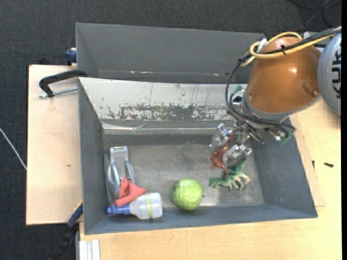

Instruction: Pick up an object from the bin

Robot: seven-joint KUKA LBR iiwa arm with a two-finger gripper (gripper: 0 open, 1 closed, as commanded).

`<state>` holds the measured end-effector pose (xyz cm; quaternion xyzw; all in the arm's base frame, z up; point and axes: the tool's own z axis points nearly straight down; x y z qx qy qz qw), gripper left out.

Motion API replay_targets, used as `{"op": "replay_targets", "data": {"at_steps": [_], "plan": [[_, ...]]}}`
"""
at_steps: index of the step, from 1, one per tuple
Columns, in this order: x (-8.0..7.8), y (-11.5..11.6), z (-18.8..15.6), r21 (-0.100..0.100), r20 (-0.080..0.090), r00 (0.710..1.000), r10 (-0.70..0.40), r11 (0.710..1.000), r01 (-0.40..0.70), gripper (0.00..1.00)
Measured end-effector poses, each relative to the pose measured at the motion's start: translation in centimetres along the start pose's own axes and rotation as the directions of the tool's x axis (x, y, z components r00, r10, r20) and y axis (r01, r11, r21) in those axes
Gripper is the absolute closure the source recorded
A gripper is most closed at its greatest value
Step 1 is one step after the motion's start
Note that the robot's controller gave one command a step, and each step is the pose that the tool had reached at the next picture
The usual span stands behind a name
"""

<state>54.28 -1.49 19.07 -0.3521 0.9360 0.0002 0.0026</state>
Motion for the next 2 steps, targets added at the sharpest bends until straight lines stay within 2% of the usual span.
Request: {"op": "replay_targets", "data": {"at_steps": [2], "plan": [[0.0, 0.01, -0.03, 0.0, 0.0, 1.0, -0.002, 1.0, 0.002, 1.0]]}}
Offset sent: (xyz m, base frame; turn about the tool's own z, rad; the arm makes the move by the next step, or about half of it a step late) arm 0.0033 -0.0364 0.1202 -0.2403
